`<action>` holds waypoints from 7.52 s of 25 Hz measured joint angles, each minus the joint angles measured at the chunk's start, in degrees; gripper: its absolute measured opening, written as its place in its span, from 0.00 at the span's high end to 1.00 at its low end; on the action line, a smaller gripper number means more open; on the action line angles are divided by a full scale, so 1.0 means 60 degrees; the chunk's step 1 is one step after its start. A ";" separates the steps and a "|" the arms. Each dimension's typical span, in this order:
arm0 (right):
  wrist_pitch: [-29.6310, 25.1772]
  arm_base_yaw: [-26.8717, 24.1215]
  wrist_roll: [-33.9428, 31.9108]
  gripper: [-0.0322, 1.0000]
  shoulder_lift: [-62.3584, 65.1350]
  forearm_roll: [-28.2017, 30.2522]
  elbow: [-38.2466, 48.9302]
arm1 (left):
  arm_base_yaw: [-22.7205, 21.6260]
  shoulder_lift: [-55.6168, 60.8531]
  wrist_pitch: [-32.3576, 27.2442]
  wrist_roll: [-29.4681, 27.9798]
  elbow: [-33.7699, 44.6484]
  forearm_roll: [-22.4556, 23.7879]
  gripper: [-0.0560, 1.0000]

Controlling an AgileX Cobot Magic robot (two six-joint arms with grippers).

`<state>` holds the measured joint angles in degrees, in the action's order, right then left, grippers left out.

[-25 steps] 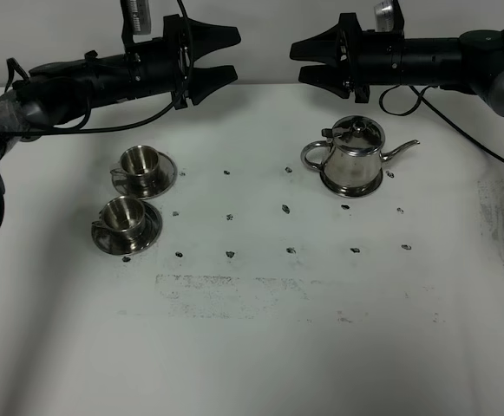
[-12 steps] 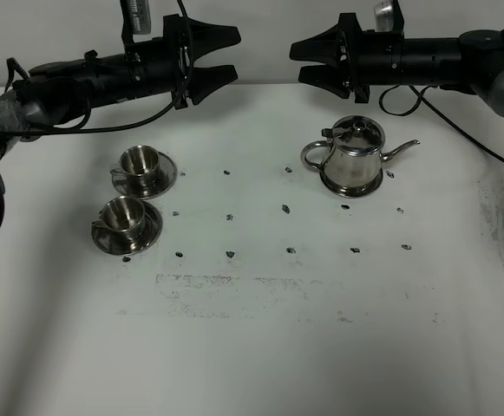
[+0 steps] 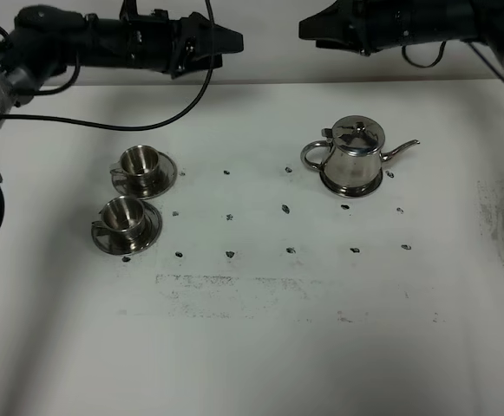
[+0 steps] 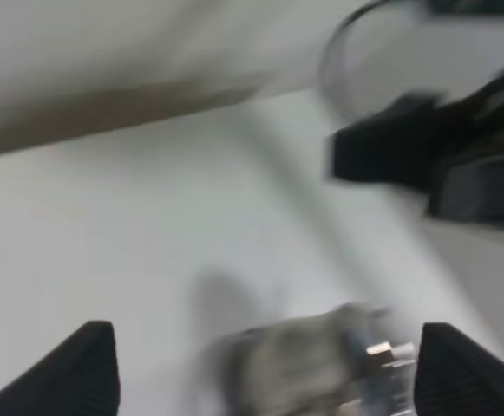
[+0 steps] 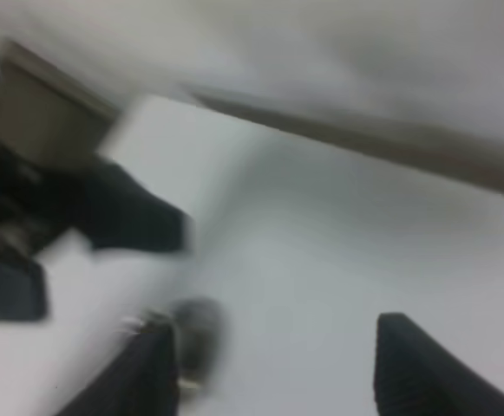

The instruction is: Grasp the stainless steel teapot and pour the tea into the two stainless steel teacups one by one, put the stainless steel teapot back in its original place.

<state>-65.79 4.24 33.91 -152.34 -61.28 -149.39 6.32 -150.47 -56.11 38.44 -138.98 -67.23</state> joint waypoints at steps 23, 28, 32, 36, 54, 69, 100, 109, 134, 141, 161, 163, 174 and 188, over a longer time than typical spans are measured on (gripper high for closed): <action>-0.0443 0.0107 -0.1289 0.60 0.6160 0.5719 0.5523 | 0.0013 0.9294 0.3562 -0.1086 0.8590 0.7219 0.37; 0.1423 0.0114 -0.0558 0.60 0.8209 0.5717 0.8652 | 0.0013 1.1575 0.3903 -0.1954 1.0313 0.8448 0.37; 0.2931 0.0594 -0.0080 0.60 0.9613 0.5856 1.0585 | 0.0013 1.3248 0.4038 -0.2792 1.1729 0.9355 0.37; 0.4151 0.1525 -0.0187 0.60 1.0220 0.6298 1.1511 | 0.0013 1.5000 0.4072 -0.4104 1.3292 1.0502 0.37; 0.5420 0.3745 -0.1187 0.61 0.9957 0.8140 1.1588 | 0.0013 2.2185 0.0093 -0.5515 1.7293 1.1266 0.37; 0.5376 0.4015 -0.1171 0.61 0.9248 0.8226 1.1596 | 0.0013 2.3685 -0.0562 -0.5960 1.8339 1.1080 0.37; 0.6576 0.4518 -0.0297 0.61 0.7836 0.8292 1.1100 | -0.1185 2.5058 -0.0572 -0.5960 1.8348 1.1078 0.37; 0.5322 0.4443 -0.1061 0.57 0.5563 0.9520 0.8357 | -0.1185 2.5058 -0.0572 -0.5960 1.8348 1.1078 0.37; 0.4373 0.3933 -0.2364 0.55 0.3435 1.1241 0.6929 | -0.1185 2.5058 -0.0572 -0.5960 1.8348 1.1078 0.37; 0.3763 0.3933 -0.2364 0.55 0.3300 1.0941 0.6911 | -0.1185 2.5058 -0.0572 -0.5960 1.8348 1.1078 0.37; 0.1773 0.4132 -0.2489 0.55 0.4114 1.0117 0.6852 | -0.1185 2.5058 -0.0572 -0.5960 1.8348 1.1078 0.37; 0.1996 0.4286 -0.2655 0.55 0.4530 1.0043 0.7120 | -0.1185 2.5058 -0.0572 -0.5960 1.8348 1.1078 0.37; 0.6690 0.4773 -0.3714 0.55 0.6777 0.9313 1.1933 | -0.1185 2.5058 -0.0572 -0.5960 1.8348 1.1078 0.37; 0.9010 0.4513 -0.4902 0.56 0.5735 0.9107 1.2900 | -0.1185 2.5058 -0.0572 -0.5960 1.8348 1.1078 0.37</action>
<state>-11.73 31.32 4.49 -117.93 -6.64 -71.99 -0.79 -0.12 -59.54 2.68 -28.90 -0.76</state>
